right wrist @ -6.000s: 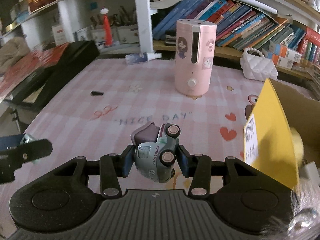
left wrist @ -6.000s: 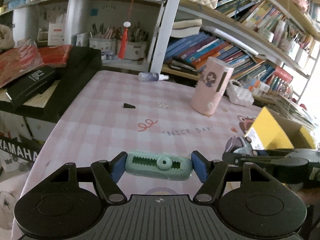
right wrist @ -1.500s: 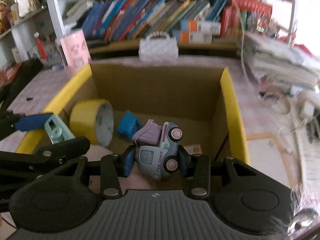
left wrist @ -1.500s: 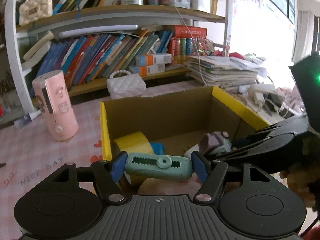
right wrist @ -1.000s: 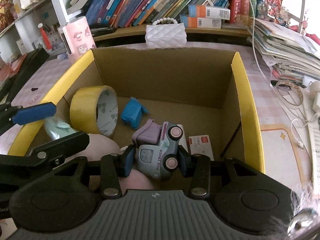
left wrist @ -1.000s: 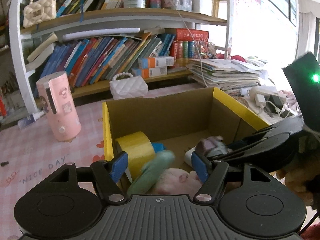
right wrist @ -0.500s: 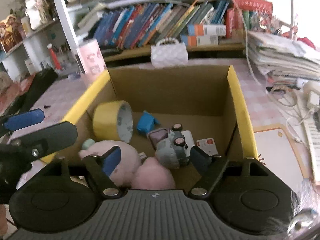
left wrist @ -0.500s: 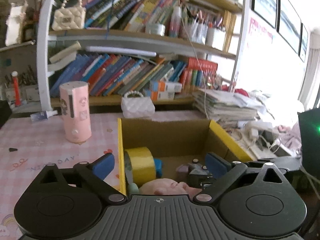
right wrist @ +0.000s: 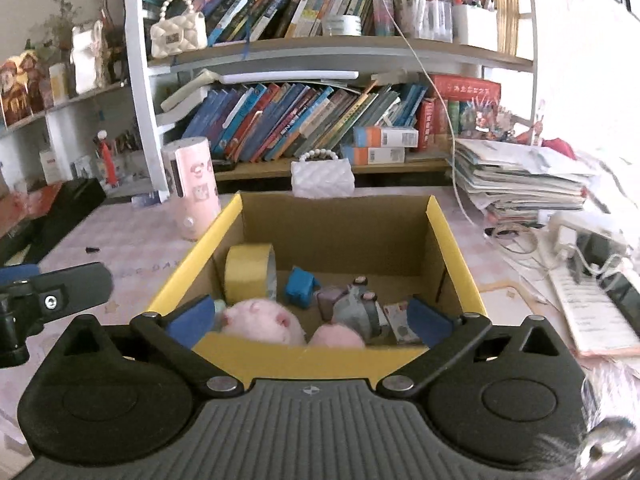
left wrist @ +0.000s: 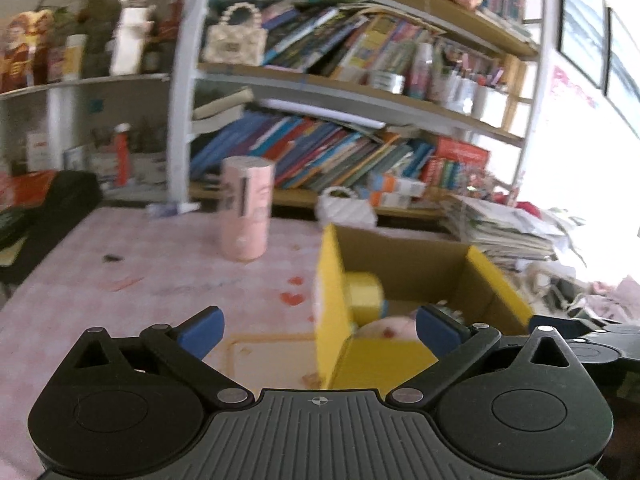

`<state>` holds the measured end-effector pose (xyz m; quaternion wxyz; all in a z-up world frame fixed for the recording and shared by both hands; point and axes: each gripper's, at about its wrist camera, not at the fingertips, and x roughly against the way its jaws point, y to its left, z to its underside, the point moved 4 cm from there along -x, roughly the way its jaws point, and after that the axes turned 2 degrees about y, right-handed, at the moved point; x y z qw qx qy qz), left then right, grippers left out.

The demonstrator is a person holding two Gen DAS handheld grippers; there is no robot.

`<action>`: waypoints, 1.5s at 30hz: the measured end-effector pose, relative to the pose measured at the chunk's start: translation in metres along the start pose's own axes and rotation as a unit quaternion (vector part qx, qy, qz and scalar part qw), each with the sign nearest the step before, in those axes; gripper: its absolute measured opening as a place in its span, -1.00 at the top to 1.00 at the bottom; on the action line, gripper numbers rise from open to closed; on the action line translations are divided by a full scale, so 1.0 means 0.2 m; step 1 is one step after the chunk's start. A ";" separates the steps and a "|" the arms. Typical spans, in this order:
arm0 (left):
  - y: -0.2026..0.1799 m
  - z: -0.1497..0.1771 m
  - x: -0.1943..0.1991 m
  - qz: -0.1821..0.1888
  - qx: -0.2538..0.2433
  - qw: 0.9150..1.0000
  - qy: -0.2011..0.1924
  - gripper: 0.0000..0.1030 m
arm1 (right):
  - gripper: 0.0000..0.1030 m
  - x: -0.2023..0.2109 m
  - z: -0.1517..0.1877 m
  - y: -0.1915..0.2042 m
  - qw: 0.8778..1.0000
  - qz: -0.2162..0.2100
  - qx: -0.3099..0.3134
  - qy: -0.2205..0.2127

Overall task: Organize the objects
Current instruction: 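Withdraw both open tools up out of the yellow box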

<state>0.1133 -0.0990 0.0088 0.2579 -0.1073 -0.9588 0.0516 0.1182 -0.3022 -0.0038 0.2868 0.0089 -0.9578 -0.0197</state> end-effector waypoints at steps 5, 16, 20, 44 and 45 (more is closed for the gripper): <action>0.11 0.08 0.12 -0.048 0.007 0.999 0.013 -1.00 | -1.00 0.08 0.09 0.13 1.000 0.004 0.012 0.019; 0.29 0.21 0.33 -0.100 0.013 0.994 0.036 -1.00 | -1.00 0.24 0.25 0.41 0.999 -0.012 0.031 0.043; 0.33 0.26 0.39 -0.113 0.016 0.992 0.044 -1.00 | -1.00 0.27 0.29 0.49 0.998 -0.006 0.023 0.050; 0.35 0.37 0.43 -0.145 -0.007 0.988 0.057 -1.00 | -1.00 0.33 0.44 0.54 0.997 0.047 0.011 0.055; 0.35 0.36 0.43 -0.146 -0.009 0.988 0.056 -1.00 | -1.00 0.34 0.44 0.54 0.997 0.049 0.011 0.054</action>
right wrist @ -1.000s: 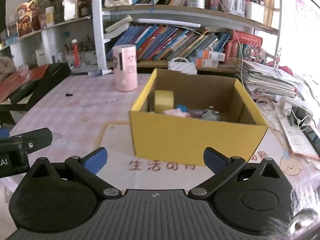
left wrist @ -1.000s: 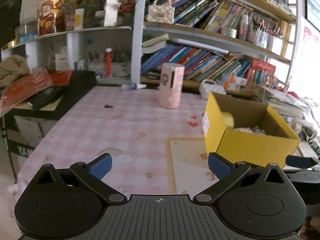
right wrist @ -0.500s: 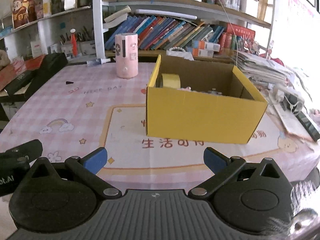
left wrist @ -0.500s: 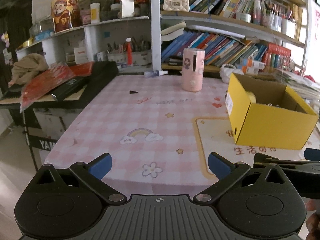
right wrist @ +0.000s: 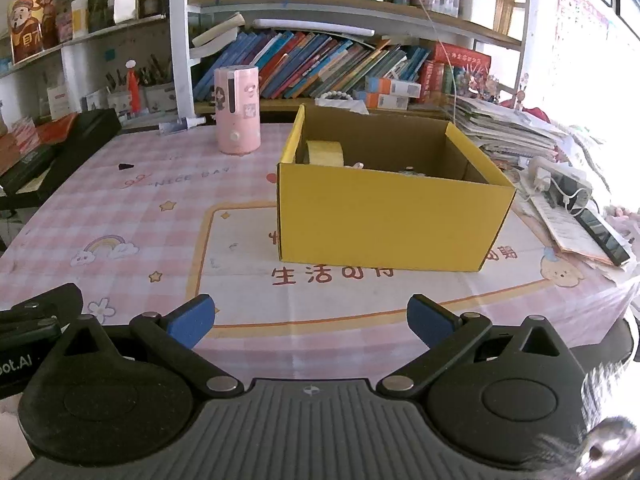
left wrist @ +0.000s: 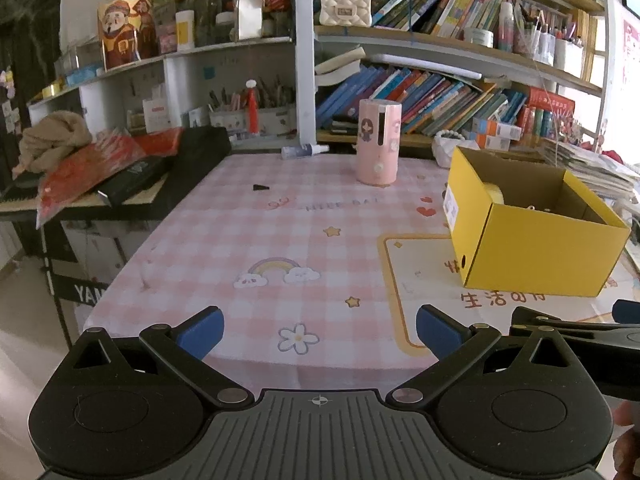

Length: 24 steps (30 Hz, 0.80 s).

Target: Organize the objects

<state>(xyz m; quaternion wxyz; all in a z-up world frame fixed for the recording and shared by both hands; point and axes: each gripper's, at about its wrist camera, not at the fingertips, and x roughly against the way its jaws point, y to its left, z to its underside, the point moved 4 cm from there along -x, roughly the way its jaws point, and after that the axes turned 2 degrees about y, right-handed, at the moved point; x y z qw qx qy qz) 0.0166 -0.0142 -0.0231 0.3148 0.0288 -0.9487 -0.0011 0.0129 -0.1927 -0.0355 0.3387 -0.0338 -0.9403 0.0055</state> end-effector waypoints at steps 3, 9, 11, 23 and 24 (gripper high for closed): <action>0.00 -0.01 0.00 0.000 0.000 1.000 -0.002 -1.00 | -1.00 0.00 0.00 0.00 1.000 0.004 0.000 -0.002; 0.00 -0.03 -0.01 -0.011 0.003 1.000 -0.002 -1.00 | -1.00 0.00 -0.02 0.00 1.000 0.008 0.002 -0.006; 0.00 -0.04 -0.02 -0.014 0.004 1.000 -0.003 -1.00 | -1.00 0.00 -0.03 0.00 1.000 0.008 0.004 -0.007; 0.00 -0.07 -0.03 -0.018 0.006 1.000 -0.008 -1.00 | -1.00 -0.03 -0.08 0.00 1.000 0.010 0.008 -0.012; 0.00 -0.07 -0.03 -0.017 0.006 1.000 -0.007 -1.00 | -1.00 -0.03 -0.08 0.00 1.000 0.010 0.008 -0.012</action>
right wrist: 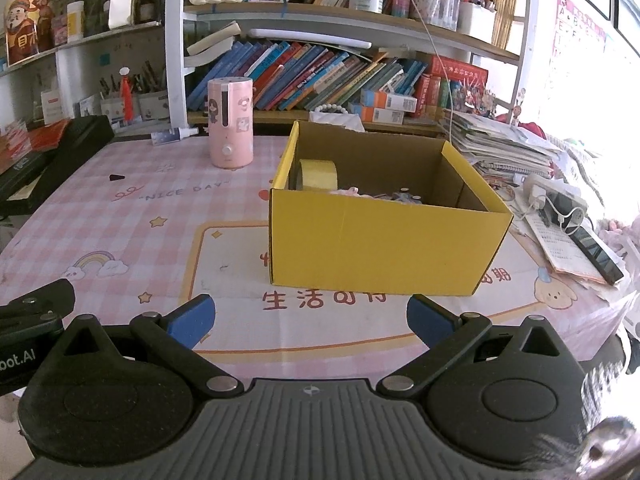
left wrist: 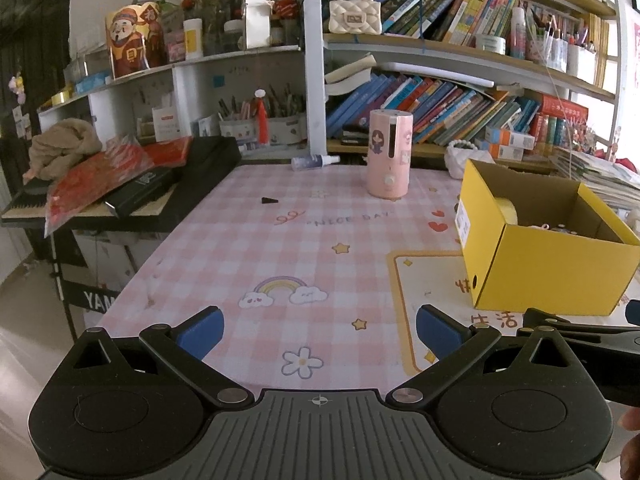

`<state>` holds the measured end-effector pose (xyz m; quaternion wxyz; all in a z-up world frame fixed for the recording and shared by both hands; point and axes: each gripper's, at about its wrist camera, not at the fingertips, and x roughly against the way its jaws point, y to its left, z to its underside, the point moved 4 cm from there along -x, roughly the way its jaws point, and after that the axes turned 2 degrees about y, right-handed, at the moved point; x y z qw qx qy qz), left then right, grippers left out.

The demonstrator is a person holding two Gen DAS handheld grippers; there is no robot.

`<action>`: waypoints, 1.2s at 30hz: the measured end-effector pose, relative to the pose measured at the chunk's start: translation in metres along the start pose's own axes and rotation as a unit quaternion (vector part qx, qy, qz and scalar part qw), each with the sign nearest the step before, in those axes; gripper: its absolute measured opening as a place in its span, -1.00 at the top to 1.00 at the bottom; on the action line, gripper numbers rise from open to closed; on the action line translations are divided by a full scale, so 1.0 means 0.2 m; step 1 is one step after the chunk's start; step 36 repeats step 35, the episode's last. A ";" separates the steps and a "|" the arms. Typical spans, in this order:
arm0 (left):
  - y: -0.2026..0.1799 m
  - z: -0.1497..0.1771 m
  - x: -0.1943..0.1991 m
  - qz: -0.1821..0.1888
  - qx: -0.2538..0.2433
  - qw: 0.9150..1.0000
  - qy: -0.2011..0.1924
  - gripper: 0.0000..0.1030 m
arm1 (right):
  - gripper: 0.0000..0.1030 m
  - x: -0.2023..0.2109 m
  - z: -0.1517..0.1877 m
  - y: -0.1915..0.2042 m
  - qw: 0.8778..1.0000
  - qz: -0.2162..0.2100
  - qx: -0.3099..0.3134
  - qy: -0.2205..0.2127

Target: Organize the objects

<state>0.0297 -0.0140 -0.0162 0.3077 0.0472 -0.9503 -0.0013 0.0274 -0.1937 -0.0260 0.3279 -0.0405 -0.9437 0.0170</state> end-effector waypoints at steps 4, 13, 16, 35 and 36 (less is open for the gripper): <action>-0.01 -0.02 -0.01 -0.001 -0.002 1.000 0.002 -1.00 | -0.99 -0.02 -0.01 -0.01 1.000 0.004 0.001 0.001; -0.03 -0.02 -0.03 -0.005 -0.006 1.000 0.003 -1.00 | -0.96 -0.03 -0.01 -0.02 1.000 0.009 0.000 0.003; -0.03 -0.01 -0.03 -0.006 -0.006 1.000 0.003 -1.00 | -0.96 -0.04 -0.01 -0.02 1.000 0.010 0.000 0.005; -0.01 0.00 -0.04 -0.010 -0.003 1.000 0.015 -1.00 | -0.96 -0.06 0.00 0.00 1.000 0.006 0.002 0.012; -0.01 0.00 -0.04 -0.010 -0.003 1.000 0.015 -1.00 | -0.96 -0.06 0.00 0.00 1.000 0.006 0.002 0.012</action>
